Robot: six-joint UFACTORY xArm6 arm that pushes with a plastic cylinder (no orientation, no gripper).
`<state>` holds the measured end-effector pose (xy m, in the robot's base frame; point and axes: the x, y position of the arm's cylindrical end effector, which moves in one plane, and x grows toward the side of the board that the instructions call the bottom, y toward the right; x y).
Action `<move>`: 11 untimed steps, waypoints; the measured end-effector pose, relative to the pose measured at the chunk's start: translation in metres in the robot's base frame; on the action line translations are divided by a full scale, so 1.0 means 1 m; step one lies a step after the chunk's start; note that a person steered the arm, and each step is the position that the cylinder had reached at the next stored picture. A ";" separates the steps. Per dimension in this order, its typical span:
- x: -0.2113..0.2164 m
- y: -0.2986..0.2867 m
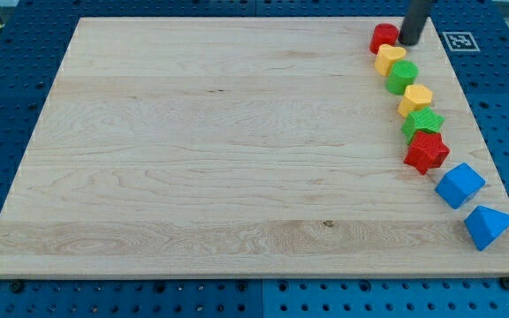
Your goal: Push the red star slightly to the left
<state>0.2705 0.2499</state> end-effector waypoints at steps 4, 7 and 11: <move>0.153 0.007; 0.172 -0.008; 0.234 -0.019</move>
